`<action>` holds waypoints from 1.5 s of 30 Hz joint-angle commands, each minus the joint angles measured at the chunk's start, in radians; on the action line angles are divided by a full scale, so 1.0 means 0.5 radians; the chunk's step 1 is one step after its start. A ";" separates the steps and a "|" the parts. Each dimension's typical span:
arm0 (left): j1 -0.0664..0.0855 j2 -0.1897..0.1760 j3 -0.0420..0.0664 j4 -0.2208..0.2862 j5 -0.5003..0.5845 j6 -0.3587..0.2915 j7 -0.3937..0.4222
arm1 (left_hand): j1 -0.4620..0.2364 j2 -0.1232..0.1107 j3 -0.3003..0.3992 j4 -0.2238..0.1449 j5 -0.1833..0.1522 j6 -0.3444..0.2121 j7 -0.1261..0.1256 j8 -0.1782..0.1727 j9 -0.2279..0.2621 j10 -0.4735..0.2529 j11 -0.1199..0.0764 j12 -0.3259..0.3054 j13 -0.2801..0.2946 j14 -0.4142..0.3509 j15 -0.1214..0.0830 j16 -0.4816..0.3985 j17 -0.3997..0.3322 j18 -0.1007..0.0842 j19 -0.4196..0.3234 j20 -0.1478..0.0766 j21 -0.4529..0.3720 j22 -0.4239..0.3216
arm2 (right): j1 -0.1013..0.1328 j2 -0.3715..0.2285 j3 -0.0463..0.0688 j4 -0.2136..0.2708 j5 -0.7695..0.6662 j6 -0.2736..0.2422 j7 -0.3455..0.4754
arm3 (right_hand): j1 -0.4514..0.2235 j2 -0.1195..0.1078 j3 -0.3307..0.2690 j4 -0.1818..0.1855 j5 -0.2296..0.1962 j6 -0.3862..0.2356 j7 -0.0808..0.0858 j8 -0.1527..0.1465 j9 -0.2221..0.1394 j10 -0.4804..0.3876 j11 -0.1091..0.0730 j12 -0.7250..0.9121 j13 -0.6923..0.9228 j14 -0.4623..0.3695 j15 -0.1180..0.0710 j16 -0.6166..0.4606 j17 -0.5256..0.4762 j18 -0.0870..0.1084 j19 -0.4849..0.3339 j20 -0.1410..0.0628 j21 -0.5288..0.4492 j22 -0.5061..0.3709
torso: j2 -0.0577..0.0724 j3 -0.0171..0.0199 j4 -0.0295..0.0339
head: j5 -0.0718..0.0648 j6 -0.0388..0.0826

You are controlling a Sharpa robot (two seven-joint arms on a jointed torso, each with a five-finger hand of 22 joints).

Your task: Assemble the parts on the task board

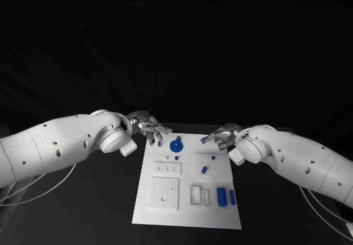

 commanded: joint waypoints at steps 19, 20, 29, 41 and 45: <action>-0.098 0.172 -0.053 -0.088 0.097 -0.017 0.412 | -0.134 -0.092 0.081 0.113 -0.060 -0.032 -0.039 0.006 0.014 0.083 0.010 -0.042 0.018 -0.070 0.001 0.003 0.004 -0.034 0.001 0.007 -0.153 0.106 | -0.175 -0.178 0.111 0.348 0.801 0.149 -0.031 | -0.013 0.036 -0.032 -0.015 0.005 0.034 -0.013 0.005 0.021 0.000 -0.004 0.003 0.004 -0.003 -0.012 -0.018 -0.005 -0.023 0.047 -0.010 -0.028 0.218 | -0.047 0.0189 -0.040 | -0.015 -0.013; -0.100 0.176 -0.053 -0.091 0.088 -0.007 0.407 | -0.135 -0.096 0.082 0.115 -0.062 -0.040 -0.033 0.007 0.013 0.083 0.014 -0.050 0.015 -0.072 0.004 0.004 0.004 -0.033 0.001 0.009 -0.157 0.110 | -0.182 -0.179 0.117 0.353 0.809 0.152 -0.031 | -0.013 0.036 -0.032 -0.015 0.005 0.034 -0.013 0.005 0.021 0.000 -0.004 0.003 0.004 -0.003 -0.012 -0.018 -0.005 -0.023 0.047 -0.010 -0.028 0.218 | -0.048 0.0176 -0.040 | -0.015 -0.015; -0.132 0.207 -0.063 -0.113 0.019 0.066 0.365 | -0.150 -0.169 0.114 0.195 -0.104 -0.082 0.002 0.007 0.010 0.080 0.036 -0.099 -0.002 -0.083 0.024 0.025 0.003 -0.015 0.010 0.029 -0.193 0.157 | -0.244 -0.199 0.180 0.402 0.866 0.175 -0.029 | -0.017 0.039 -0.033 -0.021 0.011 0.034 -0.012 0.005 0.020 -0.001 -0.004 0.003 0.004 -0.004 -0.012 -0.020 -0.005 -0.023 0.046 -0.011 -0.032 0.218 | -0.065 0.0200 -0.045 | -0.019 -0.030; -0.152 0.236 -0.068 -0.138 0.005 0.155 0.361 | -0.228 -0.189 0.144 0.245 -0.091 -0.059 -0.006 0.007 0.085 0.078 0.039 -0.113 0.001 -0.100 0.025 0.072 0.015 -0.015 0.019 0.030 -0.236 0.231 | -0.269 -0.205 0.228 0.447 0.881 0.197 -0.029 | -0.017 0.039 -0.033 -0.021 0.011 0.034 -0.012 0.005 0.020 -0.001 -0.004 0.003 0.004 -0.004 -0.012 -0.020 -0.005 -0.023 0.046 -0.011 -0.032 0.218 | -0.056 0.0160 -0.038 | -0.037 -0.036; -0.155 0.242 -0.068 -0.137 0.043 0.218 0.371 | -0.241 -0.176 0.149 0.257 -0.091 -0.085 -0.005 0.006 0.091 0.071 0.042 -0.127 -0.004 -0.107 0.027 0.079 0.015 -0.017 0.016 0.032 -0.247 0.242 | -0.271 -0.200 0.232 0.439 0.881 0.199 -0.030 | -0.019 0.042 -0.035 -0.026 0.014 0.035 -0.012 0.005 0.019 -0.005 -0.005 -0.003 0.002 -0.005 -0.013 -0.023 -0.005 -0.023 0.045 -0.012 -0.039 0.216 | -0.055 0.0163 -0.033 | -0.036 -0.038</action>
